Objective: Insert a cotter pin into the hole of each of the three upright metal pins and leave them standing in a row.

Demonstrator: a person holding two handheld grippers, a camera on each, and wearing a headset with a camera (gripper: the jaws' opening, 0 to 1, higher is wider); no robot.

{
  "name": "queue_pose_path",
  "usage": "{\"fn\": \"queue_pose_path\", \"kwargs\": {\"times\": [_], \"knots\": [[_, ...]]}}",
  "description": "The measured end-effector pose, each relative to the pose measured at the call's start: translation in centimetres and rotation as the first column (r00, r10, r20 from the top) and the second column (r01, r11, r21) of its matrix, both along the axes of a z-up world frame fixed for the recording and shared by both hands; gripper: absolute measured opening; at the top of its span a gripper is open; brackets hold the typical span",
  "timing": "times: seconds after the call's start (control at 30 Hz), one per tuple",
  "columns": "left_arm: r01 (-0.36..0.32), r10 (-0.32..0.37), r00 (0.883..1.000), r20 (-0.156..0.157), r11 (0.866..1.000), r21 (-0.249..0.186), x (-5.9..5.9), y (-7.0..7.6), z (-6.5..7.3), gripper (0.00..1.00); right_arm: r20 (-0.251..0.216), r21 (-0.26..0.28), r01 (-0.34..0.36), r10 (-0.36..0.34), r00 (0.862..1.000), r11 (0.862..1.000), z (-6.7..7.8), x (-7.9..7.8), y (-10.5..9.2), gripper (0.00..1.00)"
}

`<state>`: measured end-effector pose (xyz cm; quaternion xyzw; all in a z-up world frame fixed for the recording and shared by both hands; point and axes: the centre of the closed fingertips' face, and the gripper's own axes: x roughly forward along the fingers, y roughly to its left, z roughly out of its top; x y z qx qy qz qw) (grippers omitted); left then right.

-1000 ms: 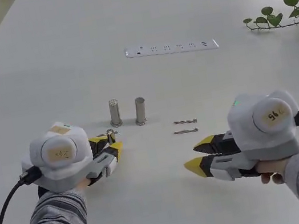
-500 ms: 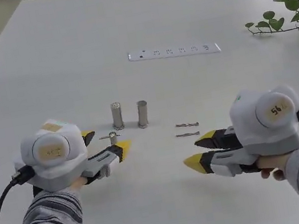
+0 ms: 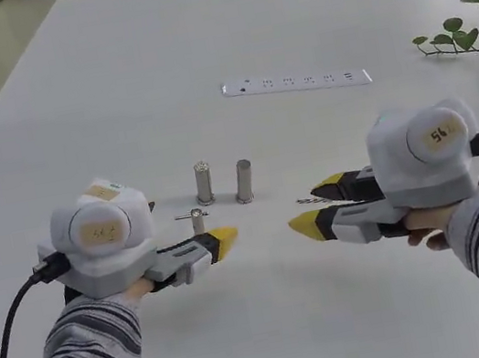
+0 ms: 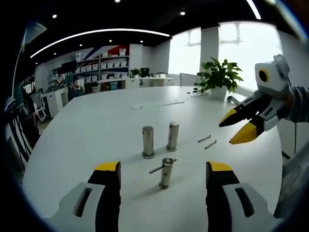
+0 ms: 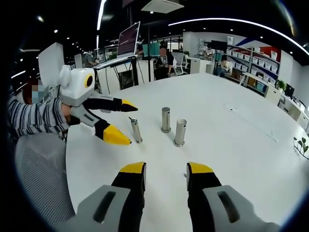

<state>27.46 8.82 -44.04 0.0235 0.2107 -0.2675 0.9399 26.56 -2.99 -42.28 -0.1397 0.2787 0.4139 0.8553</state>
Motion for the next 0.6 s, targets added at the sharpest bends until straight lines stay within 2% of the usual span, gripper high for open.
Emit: {"fn": "queue_pose_path", "kwargs": {"times": [0.33,0.43,0.47,0.57,0.6], "knots": [[-0.001,0.001,1.000,-0.017,0.999,-0.041,-1.0,-0.3,0.9,0.82,0.017,0.029,-0.006,0.006,1.000,1.000,0.7,3.4,2.1,0.31],[-0.013,0.013,1.000,-0.015,1.000,-0.024,-1.3,-0.1,0.8,0.84,0.015,0.039,-0.006,0.006,1.000,0.999,0.5,4.1,3.0,0.30],[-0.017,0.017,1.000,-0.003,1.000,-0.009,-1.3,0.0,0.9,0.84,0.017,0.038,-0.009,0.008,1.000,0.999,0.4,4.2,3.3,0.30],[-0.012,0.012,1.000,-0.002,1.000,-0.014,-1.4,-0.1,1.0,0.86,0.025,0.023,-0.014,0.013,1.000,1.000,-0.2,4.7,4.0,0.29],[-0.007,0.007,1.000,-0.007,1.000,0.000,-1.7,-0.1,0.9,0.86,0.021,0.022,-0.012,0.012,1.000,1.000,-0.4,4.9,4.3,0.29]]}}
